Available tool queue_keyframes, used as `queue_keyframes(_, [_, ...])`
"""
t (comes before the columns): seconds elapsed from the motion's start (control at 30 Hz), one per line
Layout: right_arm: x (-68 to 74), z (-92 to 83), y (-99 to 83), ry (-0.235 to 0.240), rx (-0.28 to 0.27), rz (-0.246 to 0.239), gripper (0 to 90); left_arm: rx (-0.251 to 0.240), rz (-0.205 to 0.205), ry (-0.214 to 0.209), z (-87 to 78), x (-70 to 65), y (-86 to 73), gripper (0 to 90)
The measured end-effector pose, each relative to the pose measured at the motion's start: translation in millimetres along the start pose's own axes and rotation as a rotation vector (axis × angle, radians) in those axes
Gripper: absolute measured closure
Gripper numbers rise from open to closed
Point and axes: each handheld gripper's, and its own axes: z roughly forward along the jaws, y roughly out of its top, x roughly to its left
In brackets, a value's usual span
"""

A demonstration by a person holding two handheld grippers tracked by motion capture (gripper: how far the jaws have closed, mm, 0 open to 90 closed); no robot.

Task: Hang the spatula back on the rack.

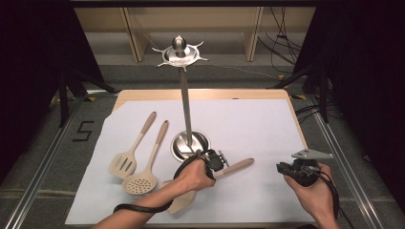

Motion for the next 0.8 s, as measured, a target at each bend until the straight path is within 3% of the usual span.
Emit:
queue_keyframes(0.07, [0.1,0.0,0.1,0.001,-0.002,-0.003,79.9,-0.038,-0.017,-0.012,-3.9,1.4,-3.9,78.1])
queue_keyframes(0.1, [-3.0,1.1,0.5,0.001,-0.015,-0.038,79.9,-0.061,-0.030,-0.020,-6.6,1.7,-6.3,78.2])
queue_keyframes(0.17, [-1.9,0.9,0.9,0.013,-0.024,-0.035,80.0,-0.111,-0.017,-0.029,-13.7,4.2,-11.3,78.2])
queue_keyframes(0.23, [-2.8,0.3,0.8,0.007,-0.022,-0.051,80.0,-0.166,-0.030,-0.031,-21.4,4.4,-17.0,78.2])
queue_keyframes(0.27, [-3.2,0.2,1.1,0.005,-0.029,-0.060,80.0,-0.199,-0.025,-0.026,-25.3,5.0,-19.8,78.2])
queue_keyframes(0.3, [-0.6,0.0,0.7,-0.011,-0.040,-0.030,80.1,-0.225,-0.039,-0.021,-29.6,4.6,-22.7,78.2])
queue_keyframes(0.4, [2.4,-1.1,1.5,-0.001,-0.024,0.006,80.2,-0.312,-0.058,-0.010,-40.6,6.6,-31.7,78.2])
queue_keyframes(0.57, [2.8,0.6,2.1,-0.002,-0.037,-0.017,80.1,-0.416,-0.095,0.019,-55.3,7.9,-47.6,78.2])
queue_keyframes(0.67, [0.7,1.1,2.9,-0.007,-0.049,-0.057,80.2,-0.474,-0.121,0.026,-64.5,9.0,-57.9,78.3])
queue_keyframes(0.8, [3.0,2.0,2.3,-0.010,-0.051,-0.058,80.2,-0.538,-0.138,0.039,-74.3,11.3,-68.2,78.3])
